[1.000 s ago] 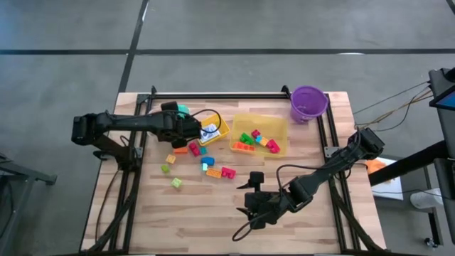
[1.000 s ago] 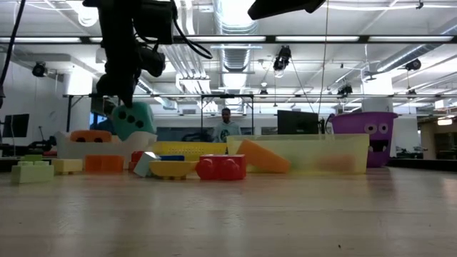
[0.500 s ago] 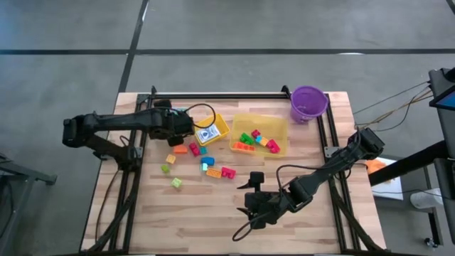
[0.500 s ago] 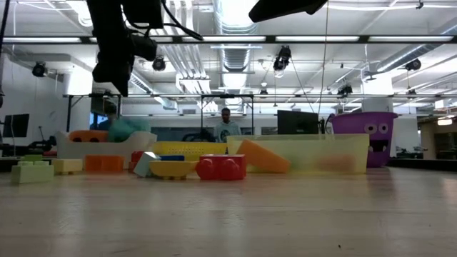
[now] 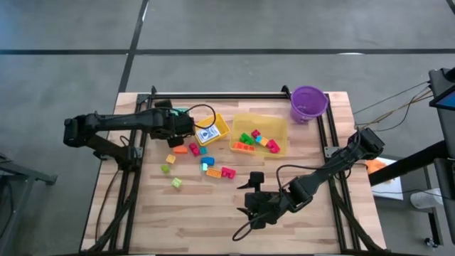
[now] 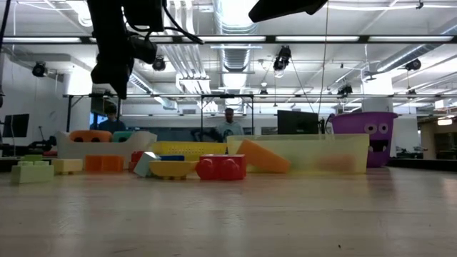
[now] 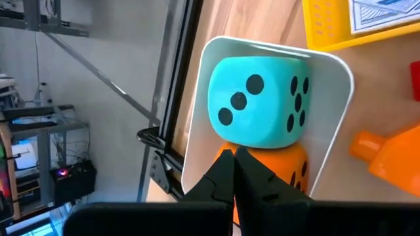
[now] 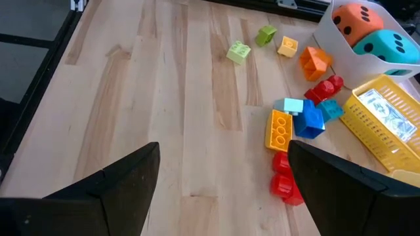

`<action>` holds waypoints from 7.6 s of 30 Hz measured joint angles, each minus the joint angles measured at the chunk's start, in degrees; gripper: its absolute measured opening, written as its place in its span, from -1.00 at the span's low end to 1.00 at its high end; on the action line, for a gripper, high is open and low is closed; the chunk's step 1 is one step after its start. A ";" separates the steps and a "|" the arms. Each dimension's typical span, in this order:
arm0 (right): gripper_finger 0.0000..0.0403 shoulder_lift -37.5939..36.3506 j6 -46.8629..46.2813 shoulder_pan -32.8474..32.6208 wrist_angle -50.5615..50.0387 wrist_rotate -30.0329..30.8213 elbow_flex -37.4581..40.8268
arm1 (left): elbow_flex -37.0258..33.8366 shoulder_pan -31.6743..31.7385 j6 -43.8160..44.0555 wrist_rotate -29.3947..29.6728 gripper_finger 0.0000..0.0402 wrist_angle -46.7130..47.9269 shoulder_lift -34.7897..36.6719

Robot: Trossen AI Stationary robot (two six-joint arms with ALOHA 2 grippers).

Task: Pick & Place Toys
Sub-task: Put the green game piece into the yellow bin, then put the light green game piece into the yellow bin

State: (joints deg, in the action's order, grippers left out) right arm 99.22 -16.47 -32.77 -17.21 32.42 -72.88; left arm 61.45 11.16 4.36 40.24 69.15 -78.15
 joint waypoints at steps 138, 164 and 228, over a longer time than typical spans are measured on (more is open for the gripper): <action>0.65 0.00 0.59 0.02 2.64 -1.46 0.28 | -14.43 -32.59 2.80 -40.29 0.94 -18.55 -10.67; 0.65 0.00 0.59 0.19 3.19 -1.17 0.15 | -19.41 -33.47 13.25 -38.77 -0.38 -28.29 -10.53; 0.63 7.78 75.58 3.96 46.30 18.08 -6.64 | -19.39 -29.18 11.81 -41.35 -0.38 -93.68 11.30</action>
State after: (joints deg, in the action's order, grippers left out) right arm 107.00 59.11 -28.81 29.08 50.50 -79.53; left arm 42.06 -18.02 16.17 -1.10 -24.53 -66.85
